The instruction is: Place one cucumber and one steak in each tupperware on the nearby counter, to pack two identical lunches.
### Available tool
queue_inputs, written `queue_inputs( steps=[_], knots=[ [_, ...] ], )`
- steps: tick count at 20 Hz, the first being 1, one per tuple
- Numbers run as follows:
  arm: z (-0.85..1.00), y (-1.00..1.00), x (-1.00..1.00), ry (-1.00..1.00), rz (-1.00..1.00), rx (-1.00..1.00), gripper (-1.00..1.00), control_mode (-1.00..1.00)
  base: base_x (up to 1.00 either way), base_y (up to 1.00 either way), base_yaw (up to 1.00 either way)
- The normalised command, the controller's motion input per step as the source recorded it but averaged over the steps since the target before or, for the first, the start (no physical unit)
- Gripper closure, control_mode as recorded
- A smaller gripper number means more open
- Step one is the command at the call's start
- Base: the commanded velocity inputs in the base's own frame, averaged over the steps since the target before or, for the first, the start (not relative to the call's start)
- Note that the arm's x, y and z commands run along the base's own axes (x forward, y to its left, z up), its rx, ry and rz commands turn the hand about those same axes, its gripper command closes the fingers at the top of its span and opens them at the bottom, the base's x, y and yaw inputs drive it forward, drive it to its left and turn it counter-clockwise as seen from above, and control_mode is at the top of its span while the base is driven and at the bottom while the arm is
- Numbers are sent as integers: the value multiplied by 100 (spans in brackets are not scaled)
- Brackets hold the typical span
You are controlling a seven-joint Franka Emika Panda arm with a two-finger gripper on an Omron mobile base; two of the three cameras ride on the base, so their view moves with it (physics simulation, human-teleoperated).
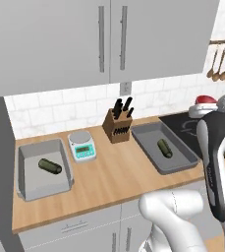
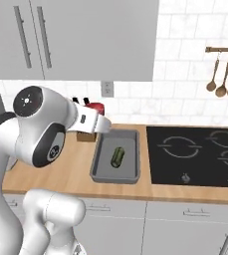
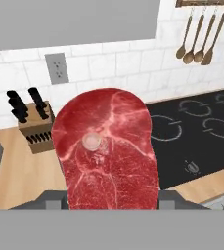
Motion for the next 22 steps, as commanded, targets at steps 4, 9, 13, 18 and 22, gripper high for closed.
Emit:
queue_inputs(
  steps=[4,9,13,18,22],
  knots=[
    [0,0,0,0,0,0,100,100,20,0,10],
    [-80,-4,0,13,5,0,100,-100,0,0,2],
    [-100,0,22,28,7,-4,100,-100,0,0,0],
    [-89,-2,43,23,11,-1,100,-100,0,0,0],
    [-55,-10,41,9,13,0,100,-100,0,0,0]
  ],
)
